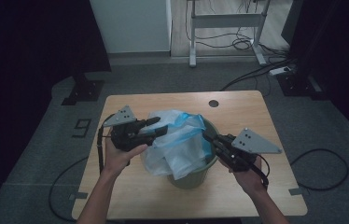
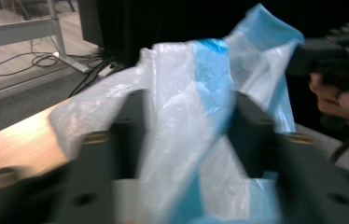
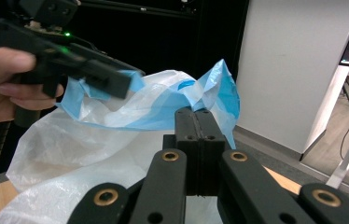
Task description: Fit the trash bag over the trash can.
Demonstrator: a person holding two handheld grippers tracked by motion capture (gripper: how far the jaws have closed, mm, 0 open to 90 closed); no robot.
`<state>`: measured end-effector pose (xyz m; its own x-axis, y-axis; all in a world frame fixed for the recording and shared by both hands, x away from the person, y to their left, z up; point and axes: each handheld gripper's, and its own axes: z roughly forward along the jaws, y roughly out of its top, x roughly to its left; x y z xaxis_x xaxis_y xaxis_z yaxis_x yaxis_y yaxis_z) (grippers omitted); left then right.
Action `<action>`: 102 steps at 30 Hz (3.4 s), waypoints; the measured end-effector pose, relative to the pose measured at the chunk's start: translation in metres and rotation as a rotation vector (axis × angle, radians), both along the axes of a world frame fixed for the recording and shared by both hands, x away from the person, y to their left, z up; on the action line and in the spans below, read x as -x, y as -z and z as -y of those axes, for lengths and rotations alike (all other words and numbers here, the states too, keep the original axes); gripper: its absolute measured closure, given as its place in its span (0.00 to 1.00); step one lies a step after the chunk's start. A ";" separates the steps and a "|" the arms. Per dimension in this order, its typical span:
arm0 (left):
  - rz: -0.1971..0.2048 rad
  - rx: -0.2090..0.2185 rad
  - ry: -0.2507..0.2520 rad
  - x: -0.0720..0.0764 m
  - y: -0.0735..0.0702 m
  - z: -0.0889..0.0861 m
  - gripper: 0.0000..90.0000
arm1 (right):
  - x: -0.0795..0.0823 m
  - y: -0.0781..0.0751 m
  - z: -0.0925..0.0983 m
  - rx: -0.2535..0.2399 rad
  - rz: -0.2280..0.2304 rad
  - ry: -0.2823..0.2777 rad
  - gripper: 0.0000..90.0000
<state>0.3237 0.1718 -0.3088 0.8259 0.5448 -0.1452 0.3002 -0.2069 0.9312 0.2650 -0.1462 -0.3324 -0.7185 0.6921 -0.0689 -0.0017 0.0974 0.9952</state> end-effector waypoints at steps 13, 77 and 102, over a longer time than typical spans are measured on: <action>-0.058 0.340 -0.220 -0.039 0.013 -0.029 0.97 | -0.023 0.002 0.017 0.031 -0.018 0.093 0.99; -0.154 0.329 -0.023 0.063 0.135 -0.055 0.96 | 0.090 0.083 0.069 -0.175 -0.177 -0.061 0.61; -0.154 0.284 -0.038 0.059 0.160 -0.045 0.95 | 0.038 0.125 0.054 -0.050 -0.357 0.074 0.98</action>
